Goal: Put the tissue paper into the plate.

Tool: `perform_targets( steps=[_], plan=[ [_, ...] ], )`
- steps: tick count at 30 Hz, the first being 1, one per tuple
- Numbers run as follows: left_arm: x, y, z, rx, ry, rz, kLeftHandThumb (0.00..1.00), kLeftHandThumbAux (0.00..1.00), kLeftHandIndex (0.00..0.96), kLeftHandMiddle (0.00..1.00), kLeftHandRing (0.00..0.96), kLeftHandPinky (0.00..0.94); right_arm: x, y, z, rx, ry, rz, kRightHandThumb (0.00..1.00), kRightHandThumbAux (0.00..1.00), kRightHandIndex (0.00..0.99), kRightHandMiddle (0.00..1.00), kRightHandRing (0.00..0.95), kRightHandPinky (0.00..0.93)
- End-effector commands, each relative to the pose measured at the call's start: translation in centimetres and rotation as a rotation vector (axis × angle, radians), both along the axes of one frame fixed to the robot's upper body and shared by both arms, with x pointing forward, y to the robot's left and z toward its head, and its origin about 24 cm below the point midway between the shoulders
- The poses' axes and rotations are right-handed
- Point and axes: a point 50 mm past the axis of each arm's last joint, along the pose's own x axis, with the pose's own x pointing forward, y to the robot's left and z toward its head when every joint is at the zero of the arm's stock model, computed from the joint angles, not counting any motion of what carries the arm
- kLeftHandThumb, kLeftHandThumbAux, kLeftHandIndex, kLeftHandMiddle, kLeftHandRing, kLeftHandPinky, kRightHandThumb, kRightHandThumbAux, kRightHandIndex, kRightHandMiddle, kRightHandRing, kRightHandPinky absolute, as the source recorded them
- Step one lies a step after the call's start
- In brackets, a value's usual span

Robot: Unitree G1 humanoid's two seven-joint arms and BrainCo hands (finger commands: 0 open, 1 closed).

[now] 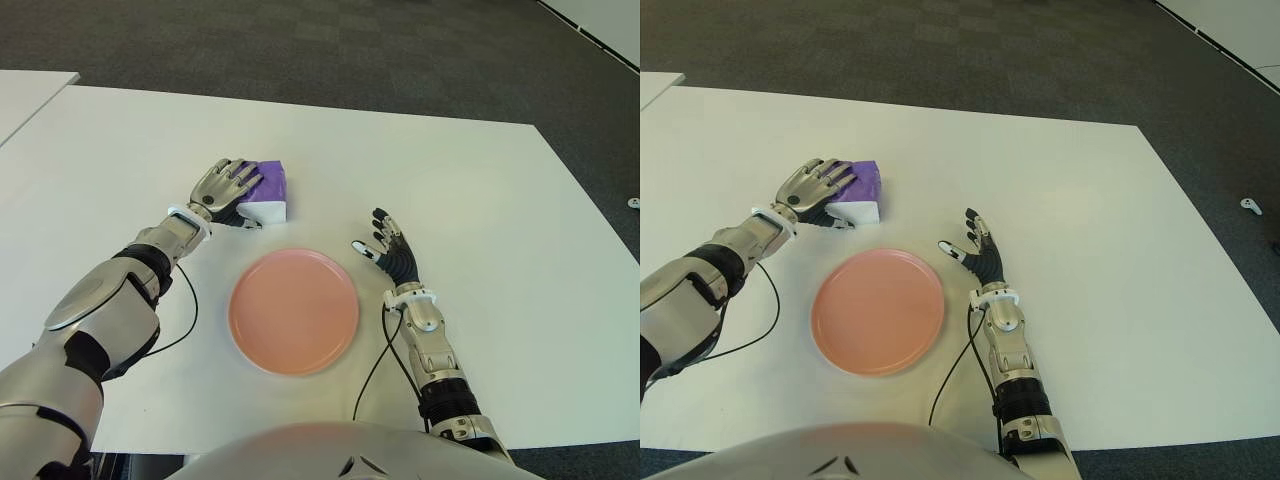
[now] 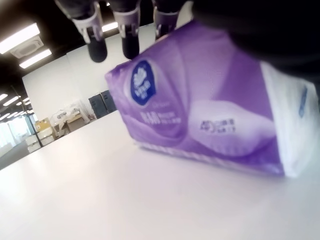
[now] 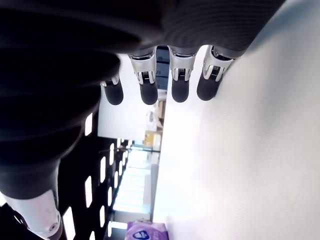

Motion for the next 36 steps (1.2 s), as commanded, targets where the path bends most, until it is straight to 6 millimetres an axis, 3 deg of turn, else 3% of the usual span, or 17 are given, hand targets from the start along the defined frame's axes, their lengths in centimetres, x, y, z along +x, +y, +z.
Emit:
perform_targets(
  steps=[1, 19, 21, 24, 26, 29, 32, 36],
  plan=[
    [-2.5, 1.0, -3.6, 0.088, 0.158, 0.019, 0.014, 0.341, 0.0, 0.0, 0.0, 0.0, -2.5, -0.1, -3.5, 0.003, 0.191, 0.012, 0.0, 0.692, 0.0, 0.0, 0.0, 0.0],
    [-2.7, 0.9, -3.9, 0.049, 0.189, 0.043, 0.001, 0.352, 0.0, 0.0, 0.0, 0.0, -2.6, -0.1, -3.4, -0.004, 0.181, 0.016, 0.0, 0.678, 0.0, 0.0, 0.0, 0.0],
    [-2.7, 0.7, -3.9, 0.014, 0.176, 0.049, 0.025, 0.408, 0.031, 0.082, 0.087, 0.114, -2.6, 0.0, -3.4, -0.002, 0.181, 0.017, 0.0, 0.676, 0.0, 0.0, 0.0, 0.0],
    [-2.8, 0.6, -3.7, -0.054, 0.139, 0.052, 0.226, 0.543, 0.302, 0.473, 0.47, 0.497, -2.7, 0.0, -3.3, 0.0, 0.182, 0.019, 0.0, 0.677, 0.0, 0.0, 0.0, 0.0],
    [-2.8, 0.5, -3.6, -0.081, 0.116, 0.044, 0.3, 0.585, 0.377, 0.572, 0.567, 0.598, -2.7, 0.0, -3.3, 0.0, 0.181, 0.02, 0.0, 0.677, 0.0, 0.0, 0.0, 0.0],
    [-3.1, 0.2, -3.3, -0.17, 0.012, 0.005, 0.579, 0.661, 0.419, 0.686, 0.686, 0.73, -2.7, -0.1, -3.3, 0.001, 0.183, 0.019, 0.0, 0.679, 0.0, 0.0, 0.0, 0.0],
    [-3.3, -0.1, -3.2, -0.247, -0.018, 0.018, 0.68, 0.685, 0.435, 0.754, 0.753, 0.779, -2.7, -0.1, -3.4, 0.004, 0.186, 0.018, 0.0, 0.685, 0.0, 0.0, 0.0, 0.0],
    [-3.3, -0.4, -3.2, -0.319, -0.02, 0.037, 0.723, 0.694, 0.442, 0.79, 0.788, 0.792, -2.8, -0.1, -3.4, 0.006, 0.187, 0.014, 0.0, 0.689, 0.0, 0.0, 0.0, 0.0]
  ],
)
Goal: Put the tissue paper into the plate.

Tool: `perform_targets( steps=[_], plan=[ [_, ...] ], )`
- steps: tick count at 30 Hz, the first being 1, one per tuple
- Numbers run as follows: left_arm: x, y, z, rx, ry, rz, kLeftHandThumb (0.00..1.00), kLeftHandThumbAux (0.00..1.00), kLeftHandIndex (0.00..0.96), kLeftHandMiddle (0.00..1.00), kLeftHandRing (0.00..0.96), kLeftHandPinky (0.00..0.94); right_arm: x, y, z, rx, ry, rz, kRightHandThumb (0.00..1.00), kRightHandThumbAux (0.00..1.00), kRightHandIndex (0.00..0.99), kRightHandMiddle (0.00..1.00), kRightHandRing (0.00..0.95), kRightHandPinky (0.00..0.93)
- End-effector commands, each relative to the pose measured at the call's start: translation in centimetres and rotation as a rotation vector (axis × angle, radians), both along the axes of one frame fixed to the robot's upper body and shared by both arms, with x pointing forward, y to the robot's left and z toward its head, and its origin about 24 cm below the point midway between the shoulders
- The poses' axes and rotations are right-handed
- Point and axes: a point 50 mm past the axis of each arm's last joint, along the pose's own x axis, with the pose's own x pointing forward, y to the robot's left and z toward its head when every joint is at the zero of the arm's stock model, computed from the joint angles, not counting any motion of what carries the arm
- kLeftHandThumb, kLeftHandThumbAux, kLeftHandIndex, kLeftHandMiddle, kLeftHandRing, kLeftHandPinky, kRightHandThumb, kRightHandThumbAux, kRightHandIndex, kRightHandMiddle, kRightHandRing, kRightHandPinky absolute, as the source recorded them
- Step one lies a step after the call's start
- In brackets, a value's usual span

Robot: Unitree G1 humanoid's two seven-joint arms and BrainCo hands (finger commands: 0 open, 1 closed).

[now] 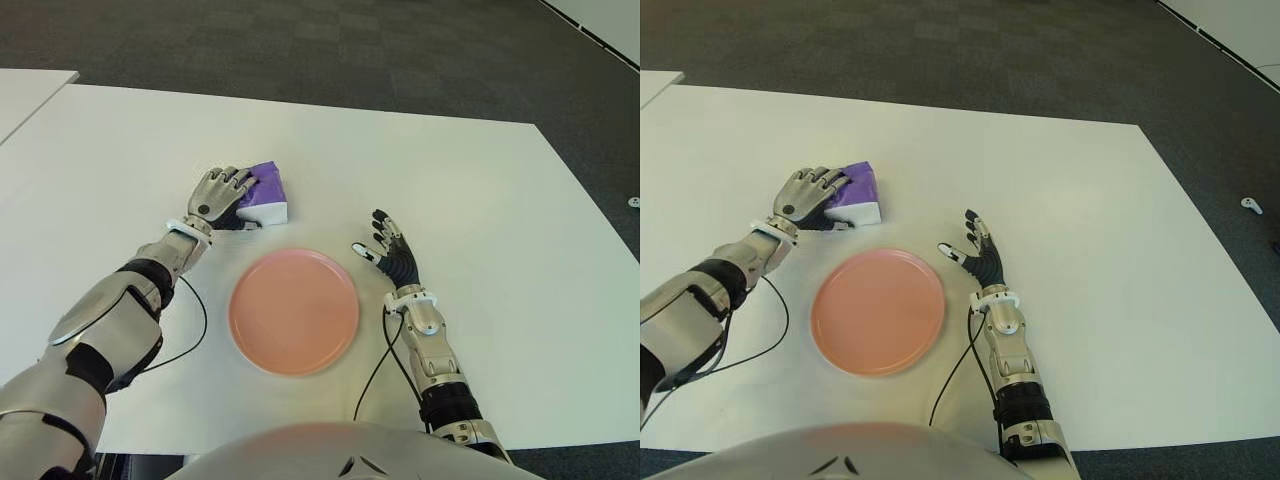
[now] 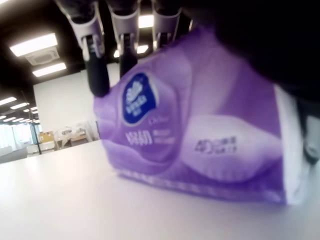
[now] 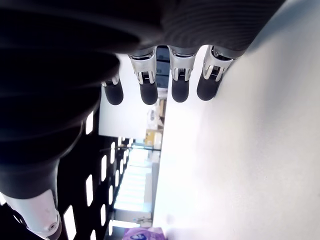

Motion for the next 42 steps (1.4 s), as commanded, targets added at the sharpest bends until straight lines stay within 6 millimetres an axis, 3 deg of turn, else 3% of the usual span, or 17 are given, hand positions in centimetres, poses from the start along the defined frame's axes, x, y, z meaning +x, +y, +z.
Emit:
perform_targets(
  steps=[1, 10, 38, 42],
  plan=[
    [-1.8, 0.0, -2.5, -0.047, 0.109, 0.017, 0.725, 0.694, 0.442, 0.793, 0.791, 0.791, -2.3, -0.1, -3.4, 0.004, 0.196, 0.007, 0.0, 0.69, 0.0, 0.0, 0.0, 0.0],
    [-1.6, -0.6, -2.2, -0.182, 0.142, 0.038, 0.743, 0.696, 0.443, 0.822, 0.822, 0.809, -2.3, 0.0, -3.4, 0.008, 0.191, 0.006, 0.0, 0.686, 0.0, 0.0, 0.0, 0.0],
    [-1.2, -0.9, -1.3, -0.291, 0.091, 0.03, 0.75, 0.698, 0.443, 0.85, 0.849, 0.817, -1.7, 0.1, -3.4, -0.004, 0.187, 0.014, 0.0, 0.685, 0.0, 0.0, 0.0, 0.0],
    [-0.7, -0.4, -0.2, -0.315, 0.061, 0.013, 0.75, 0.698, 0.442, 0.85, 0.848, 0.821, -1.6, 0.1, -3.4, -0.004, 0.188, 0.012, 0.0, 0.696, 0.0, 0.0, 0.0, 0.0]
  ],
)
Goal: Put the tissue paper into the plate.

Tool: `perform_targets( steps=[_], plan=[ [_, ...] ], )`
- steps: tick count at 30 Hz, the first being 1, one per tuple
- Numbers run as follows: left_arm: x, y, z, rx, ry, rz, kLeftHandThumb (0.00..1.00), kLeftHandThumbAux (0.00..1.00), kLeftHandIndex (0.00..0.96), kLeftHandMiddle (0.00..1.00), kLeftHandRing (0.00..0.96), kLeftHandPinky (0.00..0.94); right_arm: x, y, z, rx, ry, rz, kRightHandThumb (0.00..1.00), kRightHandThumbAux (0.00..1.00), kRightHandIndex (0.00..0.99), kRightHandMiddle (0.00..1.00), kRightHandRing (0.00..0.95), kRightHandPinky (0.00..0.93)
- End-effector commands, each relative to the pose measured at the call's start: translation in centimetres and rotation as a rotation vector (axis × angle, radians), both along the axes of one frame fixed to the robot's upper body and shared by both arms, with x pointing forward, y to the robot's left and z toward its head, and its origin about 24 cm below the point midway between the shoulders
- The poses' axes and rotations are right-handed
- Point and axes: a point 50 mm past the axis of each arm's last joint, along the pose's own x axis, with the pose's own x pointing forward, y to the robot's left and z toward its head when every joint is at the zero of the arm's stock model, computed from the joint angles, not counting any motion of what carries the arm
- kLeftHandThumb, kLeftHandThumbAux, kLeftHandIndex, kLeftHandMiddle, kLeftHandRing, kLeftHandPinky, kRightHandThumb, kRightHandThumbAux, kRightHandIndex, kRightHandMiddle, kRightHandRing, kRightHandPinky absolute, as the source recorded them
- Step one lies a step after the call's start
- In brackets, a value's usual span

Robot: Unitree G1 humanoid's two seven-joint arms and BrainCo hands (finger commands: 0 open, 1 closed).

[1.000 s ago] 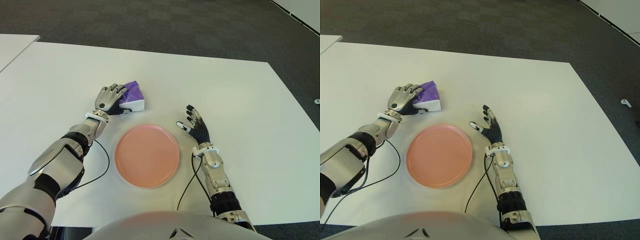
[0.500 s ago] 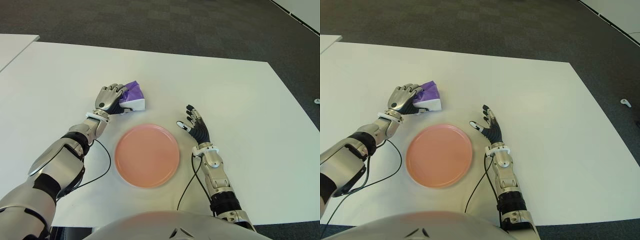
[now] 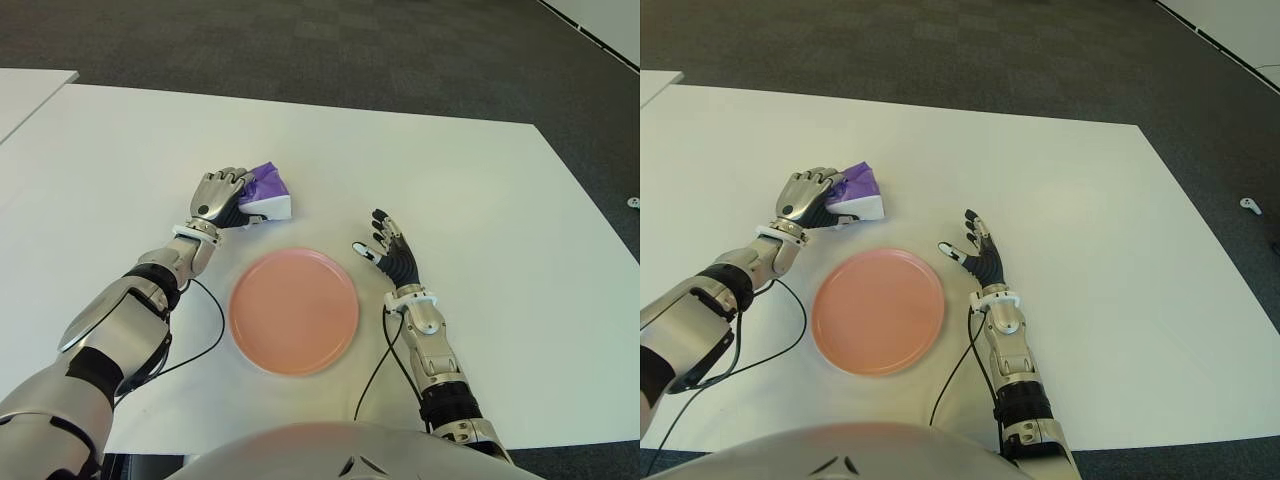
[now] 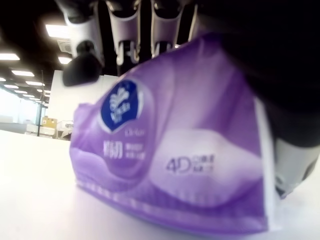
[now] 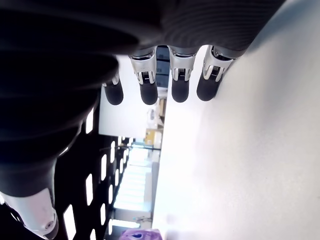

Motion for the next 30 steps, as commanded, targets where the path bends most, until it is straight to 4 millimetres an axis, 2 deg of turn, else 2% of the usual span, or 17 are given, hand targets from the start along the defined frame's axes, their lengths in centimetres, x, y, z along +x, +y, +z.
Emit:
perform_targets(
  steps=[1, 11, 14, 18, 21, 30],
  plan=[
    [-0.5, 0.6, -0.4, -0.011, 0.04, -0.013, 0.75, 0.698, 0.442, 0.849, 0.848, 0.821, -1.7, 0.1, -3.3, -0.005, 0.187, 0.008, 0.0, 0.702, 0.0, 0.0, 0.0, 0.0],
    [1.8, 1.2, 3.6, -0.075, -0.067, -0.014, 0.748, 0.698, 0.442, 0.845, 0.845, 0.828, -1.6, 0.1, -3.4, -0.008, 0.187, 0.006, 0.0, 0.727, 0.0, 0.0, 0.0, 0.0],
    [3.1, 1.4, 6.7, -0.114, -0.149, -0.023, 0.748, 0.698, 0.442, 0.845, 0.844, 0.829, -1.6, 0.1, -3.3, -0.01, 0.187, 0.008, 0.0, 0.727, 0.0, 0.0, 0.0, 0.0],
    [3.7, 1.3, 10.1, -0.195, -0.259, -0.076, 0.748, 0.698, 0.442, 0.848, 0.848, 0.829, -1.6, 0.1, -3.3, -0.008, 0.188, 0.007, 0.0, 0.726, 0.0, 0.0, 0.0, 0.0],
    [3.3, 1.2, 12.2, -0.287, -0.328, -0.129, 0.748, 0.698, 0.442, 0.852, 0.852, 0.824, -1.6, 0.1, -3.3, -0.011, 0.189, 0.008, 0.0, 0.723, 0.0, 0.0, 0.0, 0.0],
    [0.8, 0.7, 14.7, -0.437, -0.41, -0.258, 0.749, 0.698, 0.443, 0.856, 0.853, 0.833, -1.6, 0.2, -3.3, -0.015, 0.187, 0.016, 0.0, 0.708, 0.0, 0.0, 0.0, 0.0]
  ],
)
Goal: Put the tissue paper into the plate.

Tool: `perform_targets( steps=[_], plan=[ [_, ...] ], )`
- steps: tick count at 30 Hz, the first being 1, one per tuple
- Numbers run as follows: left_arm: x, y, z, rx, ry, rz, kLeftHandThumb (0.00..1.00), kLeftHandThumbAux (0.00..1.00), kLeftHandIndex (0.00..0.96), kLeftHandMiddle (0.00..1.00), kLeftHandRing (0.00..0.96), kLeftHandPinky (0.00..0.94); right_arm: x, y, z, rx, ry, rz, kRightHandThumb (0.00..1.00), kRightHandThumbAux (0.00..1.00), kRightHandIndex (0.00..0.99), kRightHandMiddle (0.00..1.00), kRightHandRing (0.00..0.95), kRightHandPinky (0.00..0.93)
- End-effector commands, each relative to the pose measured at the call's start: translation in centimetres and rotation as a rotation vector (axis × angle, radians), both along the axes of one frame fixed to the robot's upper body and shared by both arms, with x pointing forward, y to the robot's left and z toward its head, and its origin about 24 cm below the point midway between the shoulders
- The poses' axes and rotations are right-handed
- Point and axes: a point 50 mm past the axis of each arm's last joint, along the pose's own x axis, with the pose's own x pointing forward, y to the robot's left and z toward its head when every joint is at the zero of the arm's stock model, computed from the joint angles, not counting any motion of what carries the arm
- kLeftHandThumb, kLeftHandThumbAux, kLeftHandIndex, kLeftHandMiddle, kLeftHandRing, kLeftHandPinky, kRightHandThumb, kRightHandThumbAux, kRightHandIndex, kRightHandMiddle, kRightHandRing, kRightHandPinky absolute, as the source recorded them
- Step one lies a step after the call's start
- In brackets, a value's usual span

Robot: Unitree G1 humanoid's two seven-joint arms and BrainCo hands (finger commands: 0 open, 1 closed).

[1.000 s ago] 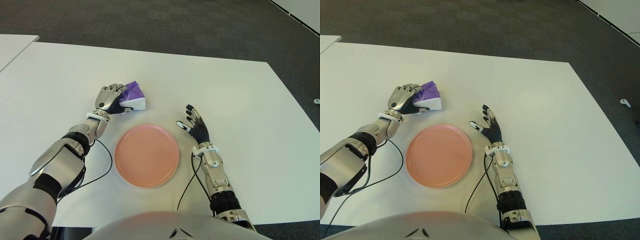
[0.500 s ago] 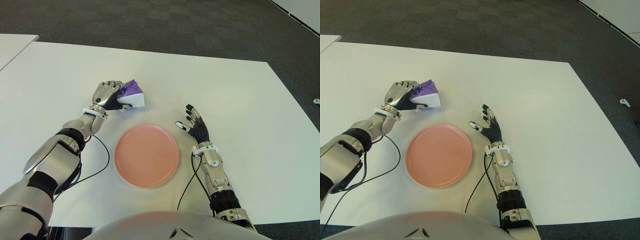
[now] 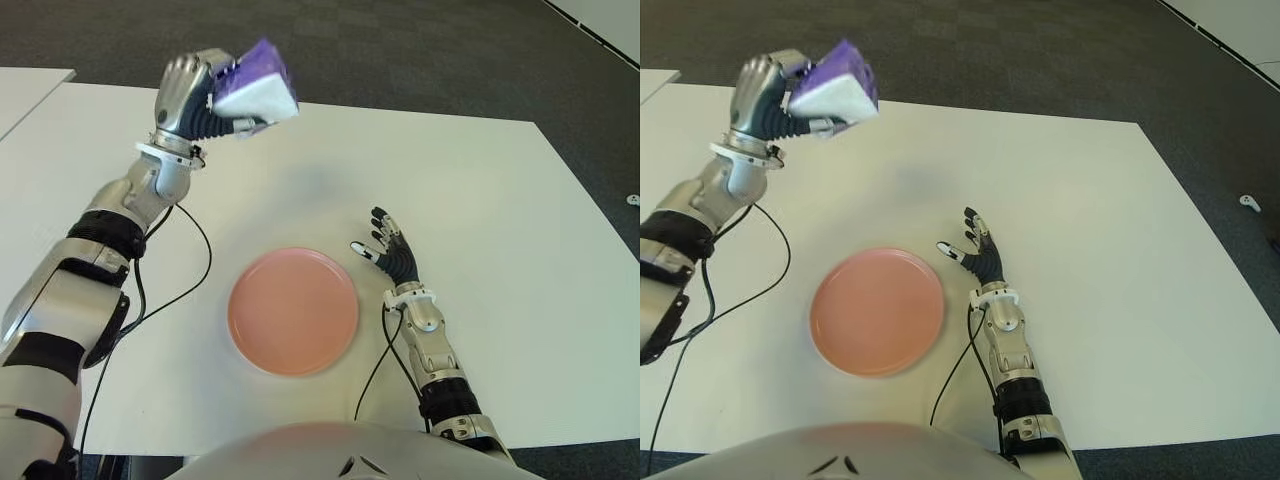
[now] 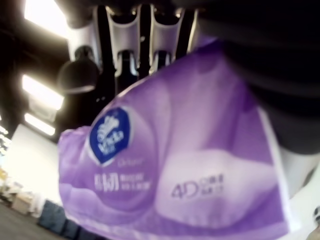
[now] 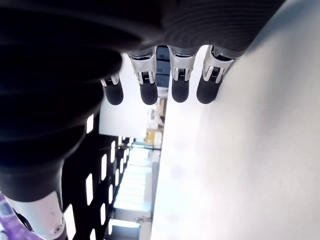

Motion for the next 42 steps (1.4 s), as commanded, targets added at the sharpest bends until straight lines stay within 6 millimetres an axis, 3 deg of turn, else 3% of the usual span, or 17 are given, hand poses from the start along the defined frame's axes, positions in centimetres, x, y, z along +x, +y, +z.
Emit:
perform_targets(
  steps=[1, 7, 12, 20, 33, 38, 42],
  plan=[
    [-1.9, -0.3, -0.2, -0.014, -0.004, -0.062, 0.749, 0.698, 0.443, 0.856, 0.853, 0.835, -1.9, 0.1, -3.4, -0.01, 0.196, 0.011, 0.0, 0.707, 0.0, 0.0, 0.0, 0.0],
    [-4.0, -1.0, 1.5, -0.001, -0.058, -0.135, 0.751, 0.697, 0.443, 0.859, 0.857, 0.851, -2.0, 0.1, -3.4, -0.009, 0.198, 0.015, 0.0, 0.7, 0.0, 0.0, 0.0, 0.0],
    [-5.4, -1.3, 1.4, 0.023, -0.045, -0.173, 0.752, 0.696, 0.444, 0.861, 0.861, 0.857, -1.9, 0.2, -3.4, -0.004, 0.199, 0.01, 0.0, 0.706, 0.0, 0.0, 0.0, 0.0],
    [-8.4, -2.9, -1.1, 0.036, 0.089, -0.346, 0.751, 0.695, 0.444, 0.863, 0.864, 0.851, -1.9, 0.3, -3.5, 0.001, 0.204, 0.004, 0.0, 0.718, 0.0, 0.0, 0.0, 0.0],
    [-10.0, -3.7, -2.4, 0.18, 0.4, -0.619, 0.752, 0.696, 0.443, 0.859, 0.859, 0.829, -1.9, 0.5, -3.7, 0.002, 0.205, 0.003, 0.0, 0.725, 0.0, 0.0, 0.0, 0.0],
    [-10.3, -3.7, -4.9, 0.459, 0.527, -0.592, 0.753, 0.695, 0.444, 0.842, 0.845, 0.796, -1.9, 0.5, -3.7, 0.005, 0.204, 0.004, 0.0, 0.719, 0.0, 0.0, 0.0, 0.0],
    [-10.4, -3.4, -5.9, 0.546, 0.557, -0.572, 0.752, 0.695, 0.444, 0.835, 0.839, 0.784, -2.0, 0.6, -3.7, 0.004, 0.205, 0.005, 0.0, 0.719, 0.0, 0.0, 0.0, 0.0]
  ],
)
